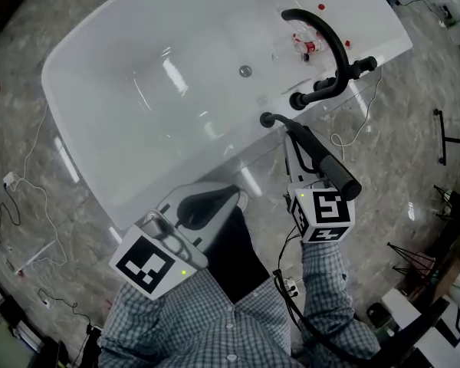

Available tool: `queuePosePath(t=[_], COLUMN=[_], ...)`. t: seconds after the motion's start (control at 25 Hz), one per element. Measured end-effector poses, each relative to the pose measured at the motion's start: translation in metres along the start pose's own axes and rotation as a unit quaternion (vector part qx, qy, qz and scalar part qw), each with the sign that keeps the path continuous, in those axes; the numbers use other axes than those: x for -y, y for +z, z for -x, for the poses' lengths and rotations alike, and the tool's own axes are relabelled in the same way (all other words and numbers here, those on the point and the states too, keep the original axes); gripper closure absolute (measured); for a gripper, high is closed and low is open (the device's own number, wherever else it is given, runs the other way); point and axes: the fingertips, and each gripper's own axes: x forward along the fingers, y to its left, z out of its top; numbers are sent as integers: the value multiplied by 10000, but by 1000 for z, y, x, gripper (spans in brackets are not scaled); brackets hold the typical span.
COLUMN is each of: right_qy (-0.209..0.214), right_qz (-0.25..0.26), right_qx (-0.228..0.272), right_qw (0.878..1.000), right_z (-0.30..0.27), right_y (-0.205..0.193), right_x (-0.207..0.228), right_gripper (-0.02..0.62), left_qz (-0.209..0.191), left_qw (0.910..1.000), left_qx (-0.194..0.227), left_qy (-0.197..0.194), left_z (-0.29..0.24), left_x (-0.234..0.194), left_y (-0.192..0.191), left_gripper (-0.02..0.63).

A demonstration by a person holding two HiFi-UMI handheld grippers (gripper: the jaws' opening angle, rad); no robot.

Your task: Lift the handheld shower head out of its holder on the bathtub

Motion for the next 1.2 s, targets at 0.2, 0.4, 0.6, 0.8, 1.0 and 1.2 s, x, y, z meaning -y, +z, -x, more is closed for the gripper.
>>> queuePosePath(t=[0.2,0.4,0.6,0.8,1.0,1.2], right_qy=[-59,-110,-130,-136,-147,-150], right_qz=[-16,-105,-137,-137,-192,-141], right_qx=[83,176,267,389,499,646], right_qw=[9999,9997,9995,9991,9985,9977], right_z=[17,33,47,57,68,83], right_y=[17,35,51,63,74,93], right_x=[3,4,4,2,6,9], right_gripper=[462,462,462,462,462,462], left_qz=[-153,-206,-296,-407,-508,-552], left_qw=[9998,9995,9993,9989,9983,9978], left_qx=[108,225,226,227,282,353], left_qy=[0,10,25,46,91,114], left_z=[4,12,19,27,29,33], left_x=[8,17,25,30,34,40], left_y=[21,41,51,60,72,83], left_gripper=[607,607,607,607,607,607])
